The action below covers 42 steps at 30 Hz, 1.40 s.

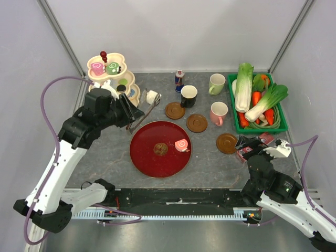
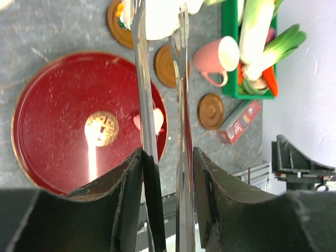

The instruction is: Serve the afternoon tea

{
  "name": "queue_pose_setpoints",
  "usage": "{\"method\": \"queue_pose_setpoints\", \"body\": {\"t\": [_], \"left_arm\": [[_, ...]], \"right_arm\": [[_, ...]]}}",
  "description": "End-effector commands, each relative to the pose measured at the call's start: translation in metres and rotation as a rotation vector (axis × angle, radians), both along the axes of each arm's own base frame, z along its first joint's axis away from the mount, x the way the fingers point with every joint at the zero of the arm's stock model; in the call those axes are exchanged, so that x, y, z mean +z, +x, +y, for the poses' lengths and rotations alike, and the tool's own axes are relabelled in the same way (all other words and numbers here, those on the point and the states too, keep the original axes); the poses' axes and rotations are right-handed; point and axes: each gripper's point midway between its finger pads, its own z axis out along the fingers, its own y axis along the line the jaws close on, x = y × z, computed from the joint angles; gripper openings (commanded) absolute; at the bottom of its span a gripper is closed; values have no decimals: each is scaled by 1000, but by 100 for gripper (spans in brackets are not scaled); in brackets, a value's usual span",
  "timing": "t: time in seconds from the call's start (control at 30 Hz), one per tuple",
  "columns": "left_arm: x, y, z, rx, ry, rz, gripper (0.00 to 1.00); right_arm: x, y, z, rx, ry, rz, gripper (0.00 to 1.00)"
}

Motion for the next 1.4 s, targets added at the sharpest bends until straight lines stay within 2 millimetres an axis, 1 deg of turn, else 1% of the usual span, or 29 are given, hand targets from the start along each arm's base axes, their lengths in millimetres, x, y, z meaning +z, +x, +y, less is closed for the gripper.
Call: {"method": "queue_pose_setpoints", "body": {"t": [0.0,0.1,0.2,0.23,0.3,0.37,0.5,0.6,0.73,0.87,0.97,1.0,1.13,1.37], "left_arm": [[58,33,8,43,18,-198,46],[88,51,21,87,29,-267,46],[120,66,42,147,25,-333,46],[125,74,52,171,26,-342,47],[138,84,67,191,24,-368,47],[145,94,81,222,34,-381,47],[151,118,111,256,34,-375,47],[154,130,131,300,38,-374,47],[153,145,160,356,33,-358,47],[140,159,184,384,20,-315,47],[130,168,195,391,18,-286,47],[127,169,197,388,17,-275,47],[115,181,193,328,1,-242,48],[101,194,199,310,18,-194,49]], "right_arm": [[5,1,-3,-21,23,-26,98],[5,1,-4,-25,20,-27,98],[5,1,-4,-28,19,-28,98],[5,1,-4,-30,21,-28,98],[5,1,-5,-31,19,-28,98],[4,1,-5,-34,16,-26,98],[3,1,-6,-39,17,-24,98],[4,1,-6,-43,9,-21,98],[3,1,-6,-44,5,-17,98],[1,1,-6,-46,2,-11,98],[1,1,-7,-51,3,-11,98],[1,1,-7,-53,1,-11,98],[1,1,-7,-57,-7,-7,98],[0,1,-8,-65,-22,2,98]]}}
